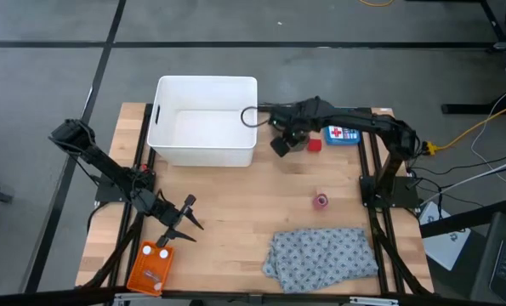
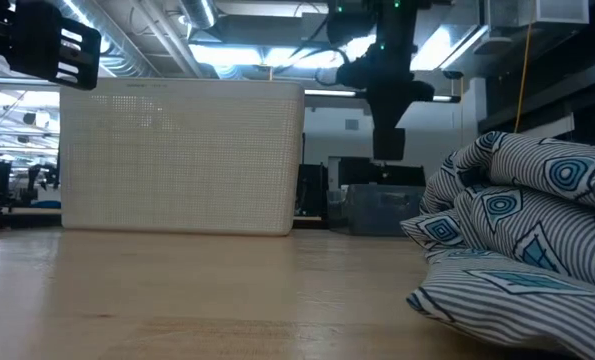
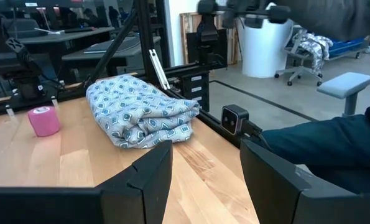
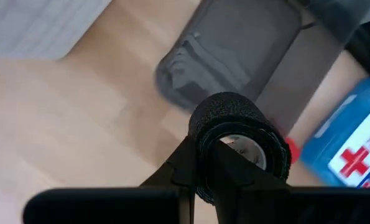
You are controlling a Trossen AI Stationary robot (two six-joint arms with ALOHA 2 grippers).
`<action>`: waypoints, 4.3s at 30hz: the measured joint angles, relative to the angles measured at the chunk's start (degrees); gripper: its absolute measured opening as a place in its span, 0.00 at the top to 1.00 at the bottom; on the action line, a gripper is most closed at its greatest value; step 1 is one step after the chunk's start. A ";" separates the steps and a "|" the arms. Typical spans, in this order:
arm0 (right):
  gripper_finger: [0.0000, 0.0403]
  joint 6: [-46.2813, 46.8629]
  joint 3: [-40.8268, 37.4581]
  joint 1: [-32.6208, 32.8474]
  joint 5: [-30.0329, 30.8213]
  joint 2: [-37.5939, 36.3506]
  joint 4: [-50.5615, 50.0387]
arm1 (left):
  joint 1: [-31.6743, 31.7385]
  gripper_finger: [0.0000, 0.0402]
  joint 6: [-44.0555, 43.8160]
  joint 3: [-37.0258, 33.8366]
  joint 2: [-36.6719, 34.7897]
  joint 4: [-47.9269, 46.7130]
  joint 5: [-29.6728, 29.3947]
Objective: Pick & place medical supplies in basket/bin
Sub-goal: Put the black bandage into the black bin, then put the pink bandage into the black bin
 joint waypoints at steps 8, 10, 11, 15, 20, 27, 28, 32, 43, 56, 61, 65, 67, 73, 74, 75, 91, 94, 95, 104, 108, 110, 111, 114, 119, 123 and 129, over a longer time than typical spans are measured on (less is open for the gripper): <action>0.93 -8.28 0.00 -9.57 -3.21 0.00 5.16 | 0.00 0.53 -0.68 0.00 0.00 0.28 -1.04; 0.93 -9.59 0.00 -11.75 -4.95 0.01 6.18 | 0.00 0.53 -0.59 0.00 0.00 0.30 -1.11; 0.93 -10.48 0.00 -12.68 -5.58 0.21 6.60 | 0.00 0.53 -0.44 0.00 0.00 0.28 -1.12; 0.93 -12.32 0.00 -15.75 -6.66 1.92 7.06 | 0.00 0.53 0.37 0.00 0.00 0.29 -1.30; 0.93 -15.49 0.00 -18.64 -9.06 5.16 10.09 | 0.00 0.53 1.52 0.00 0.00 0.30 -4.39; 0.93 -18.68 0.00 -22.18 -12.84 9.49 15.03 | 0.00 0.53 1.25 -0.02 0.00 0.30 -8.27; 0.93 -19.03 0.00 -22.67 -12.81 10.03 15.03 | 0.00 0.53 1.17 -0.02 0.00 0.30 -8.84; 0.93 -20.40 0.00 -23.88 -12.67 12.09 15.02 | 0.00 0.53 0.87 -0.02 0.00 0.30 -9.52; 0.93 -22.24 0.00 -25.11 -12.47 16.23 16.14 | 0.00 0.54 0.61 -0.02 0.00 0.30 -10.86; 0.93 -21.19 0.00 -26.06 -12.47 16.33 17.26 | 0.00 0.53 -0.07 -0.02 0.00 0.15 -10.97; 0.93 -21.17 -0.02 -26.12 -12.49 16.33 17.28 | 0.00 0.54 -0.22 -0.02 0.00 0.13 -10.99; 0.92 -21.10 -0.02 -26.12 -12.49 16.33 17.31 | 0.00 0.53 -0.22 -0.02 0.00 0.13 -10.99; 0.89 -21.17 -0.02 -26.12 -12.47 16.33 17.33 | 0.00 0.53 -0.22 -0.02 0.00 0.13 -10.99; 0.72 -21.34 -0.04 -26.08 -12.44 16.33 19.12 | 0.00 0.53 -0.42 -0.02 0.00 0.01 -10.97; 0.68 -21.34 -0.04 -26.06 -12.44 16.33 19.12 | 0.00 0.53 -0.42 -0.02 0.00 -0.03 -10.97; 0.64 -21.34 -0.04 -26.06 -12.45 16.33 19.12 | 0.00 0.53 -0.44 -0.02 0.00 -0.04 -10.97; 0.46 -19.23 4.40 -26.23 -12.43 16.06 13.71 | 0.00 0.53 -0.15 -0.02 0.00 -0.03 -11.06; 0.46 -18.31 8.56 -26.11 -12.42 15.98 9.91 | 0.00 0.53 -0.11 -0.02 0.00 -0.03 -11.08; 0.46 -18.10 9.99 -25.96 -12.39 15.96 8.37 | 0.00 0.53 -0.11 -0.02 0.00 -0.03 -11.10; 0.45 -17.11 18.78 -21.29 -12.29 15.91 -8.14 | 0.00 0.53 0.59 -0.02 0.00 -0.22 -11.17; 0.45 -15.80 20.72 -17.23 -12.39 15.91 -13.39 | 0.07 0.54 2.45 -0.02 0.00 -0.17 -11.19; 0.45 -15.05 21.56 -15.04 -12.11 15.73 -14.84 | 0.44 0.53 2.45 -0.02 0.00 -0.16 -11.10; 0.45 -14.90 21.76 -13.99 -12.05 15.36 -14.94 | 0.74 0.53 2.36 -0.02 0.00 -0.18 -10.43; 0.45 -14.44 22.64 -10.83 -12.04 13.72 -14.95 | 1.76 0.54 1.04 -0.02 0.00 -0.17 -6.99; 0.45 -10.25 24.02 -6.06 -12.01 9.48 -15.34 | 2.19 0.53 -1.19 -0.02 0.00 -0.32 -3.96; 0.45 -4.14 24.06 -1.52 -9.26 5.36 -18.55 | 2.16 0.53 -3.04 -0.04 0.00 -2.04 -2.41; 0.45 4.23 21.70 7.92 -7.90 0.50 -18.21 | 2.16 0.54 -5.18 -0.04 0.00 -3.71 1.80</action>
